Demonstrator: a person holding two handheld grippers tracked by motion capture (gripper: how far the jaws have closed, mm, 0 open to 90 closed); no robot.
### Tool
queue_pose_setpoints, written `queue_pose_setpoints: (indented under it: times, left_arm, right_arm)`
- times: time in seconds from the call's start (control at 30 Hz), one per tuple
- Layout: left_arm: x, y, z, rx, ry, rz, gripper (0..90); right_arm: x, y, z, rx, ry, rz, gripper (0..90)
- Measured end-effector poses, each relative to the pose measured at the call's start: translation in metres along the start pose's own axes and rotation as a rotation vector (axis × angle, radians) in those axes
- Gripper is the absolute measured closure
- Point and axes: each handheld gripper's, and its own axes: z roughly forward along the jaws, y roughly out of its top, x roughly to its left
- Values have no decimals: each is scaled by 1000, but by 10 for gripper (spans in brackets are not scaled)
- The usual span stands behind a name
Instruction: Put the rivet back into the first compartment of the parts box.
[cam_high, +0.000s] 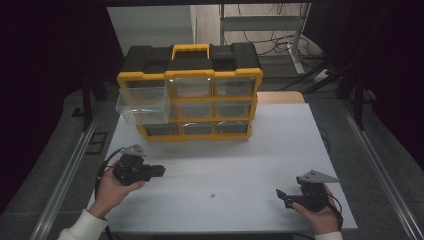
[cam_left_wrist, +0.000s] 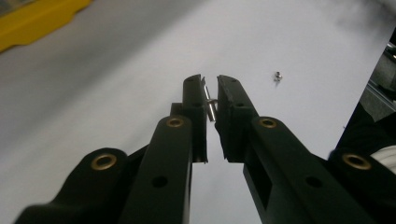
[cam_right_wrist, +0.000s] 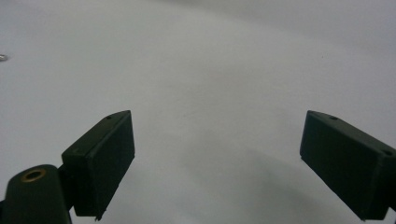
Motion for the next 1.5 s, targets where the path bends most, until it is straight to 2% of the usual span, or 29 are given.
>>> queue_pose_setpoints:
  times: [0.37,0.63,0.97,1.17,1.5]
  left_arm:
    - [15,-3,-43,-60,42,-40,831]
    - [25,-3,-72,-109,56,-67,831]
    - [32,5,-96,-167,59,-90,831]
    - [36,11,-106,-180,67,-91,831]
    - [45,21,-128,-218,88,-124,832]
  right_arm:
    - [-1,0,-1,-6,-4,2,105]
    - [0,1,-1,-4,-5,1,105]
    - [-1,1,-2,-8,-8,7,105]
    - [-1,0,-2,-6,-13,6,105]
    - [-1,0,0,-4,-10,7,106]
